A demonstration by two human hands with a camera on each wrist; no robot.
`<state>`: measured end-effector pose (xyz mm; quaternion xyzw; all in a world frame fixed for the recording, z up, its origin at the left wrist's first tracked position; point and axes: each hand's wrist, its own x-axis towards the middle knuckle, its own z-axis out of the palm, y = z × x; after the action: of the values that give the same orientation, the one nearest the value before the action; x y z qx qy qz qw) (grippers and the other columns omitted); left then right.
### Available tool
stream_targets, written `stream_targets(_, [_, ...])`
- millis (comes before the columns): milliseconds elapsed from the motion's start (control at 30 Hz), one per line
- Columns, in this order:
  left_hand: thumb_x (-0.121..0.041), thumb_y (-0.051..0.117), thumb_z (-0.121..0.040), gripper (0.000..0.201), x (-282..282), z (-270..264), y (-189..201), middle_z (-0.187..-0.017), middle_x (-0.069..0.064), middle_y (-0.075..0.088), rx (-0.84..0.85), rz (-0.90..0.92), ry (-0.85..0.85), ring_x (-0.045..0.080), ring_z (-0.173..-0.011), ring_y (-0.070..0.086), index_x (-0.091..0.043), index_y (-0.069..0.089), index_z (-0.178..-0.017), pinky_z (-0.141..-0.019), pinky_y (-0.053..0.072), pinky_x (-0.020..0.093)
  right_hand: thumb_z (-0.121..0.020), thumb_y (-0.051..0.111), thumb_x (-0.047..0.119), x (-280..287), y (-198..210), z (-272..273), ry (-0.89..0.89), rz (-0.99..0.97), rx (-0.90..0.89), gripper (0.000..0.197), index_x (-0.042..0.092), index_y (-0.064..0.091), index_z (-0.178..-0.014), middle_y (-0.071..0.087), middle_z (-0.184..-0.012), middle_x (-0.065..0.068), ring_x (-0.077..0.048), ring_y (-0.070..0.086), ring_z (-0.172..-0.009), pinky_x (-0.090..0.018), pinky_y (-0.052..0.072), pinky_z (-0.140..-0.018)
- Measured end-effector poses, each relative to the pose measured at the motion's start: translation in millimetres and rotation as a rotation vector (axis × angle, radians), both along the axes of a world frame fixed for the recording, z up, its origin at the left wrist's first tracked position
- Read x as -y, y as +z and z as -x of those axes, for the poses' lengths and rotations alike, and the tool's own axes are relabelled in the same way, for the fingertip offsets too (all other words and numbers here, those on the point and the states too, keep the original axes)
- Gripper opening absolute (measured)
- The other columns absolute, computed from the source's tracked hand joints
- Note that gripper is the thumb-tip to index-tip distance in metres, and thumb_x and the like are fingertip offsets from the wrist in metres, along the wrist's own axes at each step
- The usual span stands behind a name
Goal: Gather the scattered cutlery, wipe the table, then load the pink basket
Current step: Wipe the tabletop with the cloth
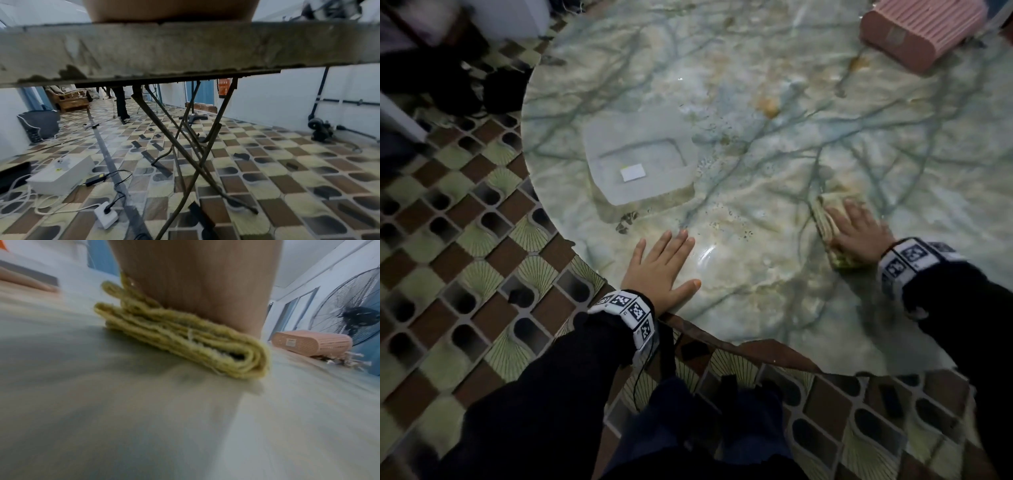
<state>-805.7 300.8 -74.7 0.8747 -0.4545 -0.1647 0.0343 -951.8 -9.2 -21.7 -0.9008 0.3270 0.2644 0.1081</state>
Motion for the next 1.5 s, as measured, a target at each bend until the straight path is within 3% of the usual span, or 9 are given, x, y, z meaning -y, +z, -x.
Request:
stream_targets(167, [-0.072,-0.001,-0.07,0.083,1.4,4.9,-0.2,-0.146,-0.02,-0.02,0.032,0.005,0.057,0.004,-0.141,-0.013,-0.033,-0.016,-0.141,-0.113,-0.012,0.039,-0.092,0.017,0.053,-38.2,-20.2,-63.3,0.297,0.008,0.044,0.062,0.036,-0.004,-0.148,-0.018,-0.156,0.0,-0.025,-0.013,-0.145,-0.051,-0.001,-0.114])
stream_targets(400, [-0.071,-0.001,-0.067,0.091,38.4,49.1,7.4,-0.153,-0.013,-0.012,-0.021,0.01,0.308,0.01,-0.144,-0.008,-0.03,-0.001,-0.149,-0.112,-0.009,0.053,-0.069,-0.007,0.062,-54.9,-12.3,60.6,1.052,-0.116,0.035,0.076,0.044,-0.017,-0.142,-0.029,-0.144,0.0,-0.026,-0.021,-0.136,-0.054,0.006,-0.112])
stream_targets(533, [-0.07,0.003,-0.072,0.083,63.0,81.4,1.0,-0.147,-0.02,-0.019,0.006,0.055,0.308,0.001,-0.137,-0.017,-0.035,-0.002,-0.147,-0.11,-0.012,0.055,-0.051,-0.031,0.077,45.3,-11.3,41.4,0.684,-0.036,-0.095,0.102,0.031,-0.023,-0.142,-0.041,-0.14,-0.002,-0.029,-0.019,-0.142,-0.049,0.001,-0.114])
stream_targets(667, [-0.066,0.003,-0.076,0.077,64.6,82.2,-0.9,-0.148,-0.022,-0.016,0.038,0.058,0.347,0.001,-0.137,-0.014,-0.036,-0.001,-0.147,-0.111,-0.01,0.052,-0.096,0.032,0.042,78.0,-13.9,-39.5,0.302,-0.015,0.113,0.061,0.039,-0.001,-0.148,-0.015,-0.157,0.003,-0.022,-0.011,-0.145,-0.049,0.0,-0.116])
stream_targets(833, [-0.058,0.002,-0.078,0.073,67.6,83.8,1.6,-0.146,-0.025,-0.011,0.032,0.09,0.408,-0.002,-0.138,-0.008,-0.036,0.002,-0.148,-0.113,-0.01,0.047,-0.098,0.025,0.045,-9.6,-28.4,-39.9,0.628,-0.094,0.095,0.059,0.036,-0.005,-0.148,-0.017,-0.157,0.0,-0.026,-0.012,-0.145,-0.053,-0.005,-0.113])
stream_targets(967, [-0.056,0.003,-0.079,0.073,67.3,83.2,1.0,-0.147,-0.023,-0.009,0.035,0.111,0.41,0.003,-0.142,-0.003,-0.033,0.004,-0.148,-0.113,-0.009,0.047,-0.09,0.013,0.057,-18.0,-21.1,49.6,1.019,-0.113,0.114,0.067,0.03,-0.003,-0.149,-0.002,-0.158,0.0,-0.025,0.027,-0.138,-0.048,0.023,-0.107])
stream_targets(1033, [-0.056,0.004,-0.079,0.073,67.6,83.1,0.9,-0.148,-0.022,-0.007,0.031,0.121,0.412,0.003,-0.142,-0.002,-0.032,0.006,-0.148,-0.113,-0.01,0.047,-0.074,-0.008,0.072,18.4,-18.6,58.0,1.118,-0.079,-0.013,0.079,0.029,-0.027,-0.137,-0.035,-0.145,0.006,-0.016,-0.01,-0.142,-0.048,0.008,-0.112])
stream_targets(1267, [-0.054,0.004,-0.08,0.074,67.6,83.2,-0.1,-0.149,-0.02,-0.008,0.042,0.145,0.451,-0.007,-0.135,-0.008,-0.03,0.007,-0.149,-0.112,-0.015,0.037,-0.095,0.013,0.041,95.8,-4.5,-59.3,0.367,0.066,0.064,0.056,0.028,0.011,-0.149,-0.015,-0.156,-0.009,-0.031,-0.013,-0.144,-0.043,-0.005,-0.117])
stream_targets(1500, [-0.051,0.01,-0.076,0.077,65.6,82.8,0.7,-0.155,-0.012,0.006,0.007,0.227,0.493,-0.002,-0.139,-0.001,-0.026,0.013,-0.149,-0.114,-0.012,0.032,-0.098,0.025,0.043,-35.6,-17.4,-49.5,0.741,-0.092,0.04,0.06,0.042,-0.012,-0.145,-0.027,-0.153,0.005,-0.021,-0.021,-0.143,-0.051,-0.008,-0.113])
